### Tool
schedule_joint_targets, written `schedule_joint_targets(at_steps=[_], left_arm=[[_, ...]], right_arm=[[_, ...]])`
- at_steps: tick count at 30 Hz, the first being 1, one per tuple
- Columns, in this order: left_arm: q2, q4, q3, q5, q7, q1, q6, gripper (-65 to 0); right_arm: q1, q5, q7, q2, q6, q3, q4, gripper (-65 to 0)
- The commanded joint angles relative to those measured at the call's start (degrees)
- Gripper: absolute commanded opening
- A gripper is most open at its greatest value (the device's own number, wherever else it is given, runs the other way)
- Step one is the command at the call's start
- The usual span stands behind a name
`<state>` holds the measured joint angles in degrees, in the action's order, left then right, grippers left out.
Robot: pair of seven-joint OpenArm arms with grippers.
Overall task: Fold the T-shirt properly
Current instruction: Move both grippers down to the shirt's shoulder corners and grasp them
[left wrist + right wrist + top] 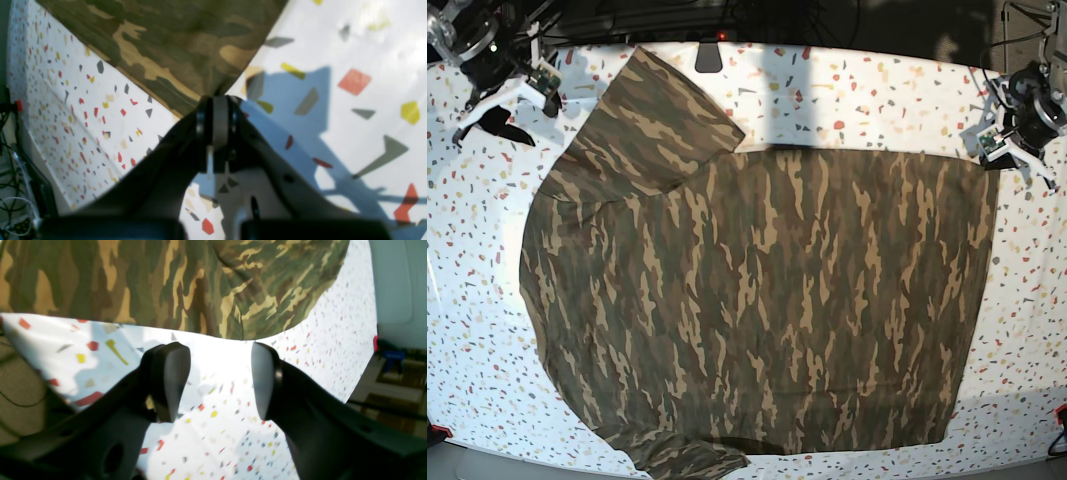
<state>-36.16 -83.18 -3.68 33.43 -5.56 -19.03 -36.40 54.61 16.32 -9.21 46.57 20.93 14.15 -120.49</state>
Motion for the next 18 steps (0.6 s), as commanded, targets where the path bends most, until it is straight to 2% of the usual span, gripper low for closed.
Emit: schedule_joint_targets(at_steps=[1, 5, 10, 14, 18], left_arm=[[-0.8, -0.4, -0.2, -0.7, 0.0, 0.0, -0.5, -65.0], [-0.8, -0.4, -0.2, -0.7, 0.6, 0.0, -0.5, -65.0], [-0.8, -0.4, -0.2, -0.7, 1.1, 0.0, -0.5, -65.0], [-0.8, -0.4, -0.2, -0.7, 1.3, 0.0, -0.5, -65.0], [-0.9, -0.4, -0.2, -0.7, 1.3, 0.0, -0.5, -65.0]], right_arm=[[-0.6, -0.2, 0.7, 1.1, -0.3, -0.2, -0.2, -31.6], [-4.5, 1.9, 0.9, 2.0, -0.3, -4.6, 3.6, -31.6], [-13.1, 7.5, 0.8, 1.5, -0.3, -15.6, 10.6, -31.6], [-20.3, 10.8, -2.1, 1.5, -0.3, -23.7, 15.1, -31.6], [-25.4, 10.8, -5.1, 0.8, -0.3, -29.8, 18.3, -31.6]])
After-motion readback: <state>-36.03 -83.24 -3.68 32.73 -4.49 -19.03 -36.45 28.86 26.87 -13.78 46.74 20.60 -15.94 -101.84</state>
